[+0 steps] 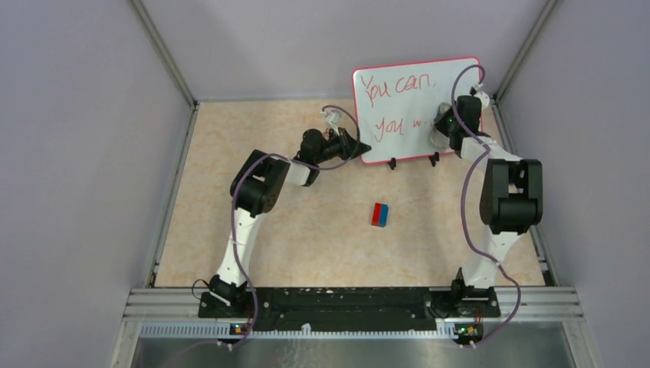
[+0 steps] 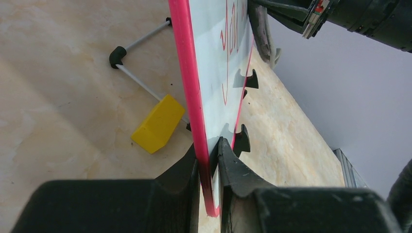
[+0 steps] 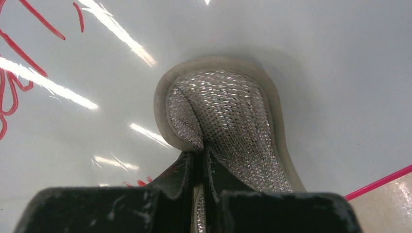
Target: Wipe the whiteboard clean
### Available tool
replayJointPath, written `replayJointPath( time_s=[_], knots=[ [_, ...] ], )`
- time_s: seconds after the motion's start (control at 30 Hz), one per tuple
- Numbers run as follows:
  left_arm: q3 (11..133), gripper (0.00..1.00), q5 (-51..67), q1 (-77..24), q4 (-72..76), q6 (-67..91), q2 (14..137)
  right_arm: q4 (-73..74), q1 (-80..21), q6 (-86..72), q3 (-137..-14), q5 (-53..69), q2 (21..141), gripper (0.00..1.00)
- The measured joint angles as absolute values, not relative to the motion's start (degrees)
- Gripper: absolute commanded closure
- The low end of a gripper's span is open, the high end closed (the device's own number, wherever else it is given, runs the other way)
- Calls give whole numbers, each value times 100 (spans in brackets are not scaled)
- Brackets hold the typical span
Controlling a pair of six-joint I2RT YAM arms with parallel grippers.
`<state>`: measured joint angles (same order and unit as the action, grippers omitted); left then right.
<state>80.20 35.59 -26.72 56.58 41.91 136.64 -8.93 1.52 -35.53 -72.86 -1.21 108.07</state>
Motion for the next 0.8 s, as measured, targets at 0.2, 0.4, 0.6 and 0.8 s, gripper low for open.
replayJointPath(
  time_s=[0.2, 0.4, 0.6, 0.8],
  knots=[
    [8012, 100, 3562, -2665, 5651, 4191, 13664, -834, -370, -3454, -7439, -478, 10807, 100],
    [8005, 100, 3553, -2663, 5612, 4191, 13664, -958, -926, -3448, -7516, -388, 10807, 100],
    [8003, 100, 3548, -2668, 5640, 4191, 13664, -1122, -589, -3577, -7293, 27, 10739, 100],
    [8001, 100, 3555, -2668, 5662, 4191, 13662, -1079, 106, -3669, -7022, 176, 10691, 100]
  ],
)
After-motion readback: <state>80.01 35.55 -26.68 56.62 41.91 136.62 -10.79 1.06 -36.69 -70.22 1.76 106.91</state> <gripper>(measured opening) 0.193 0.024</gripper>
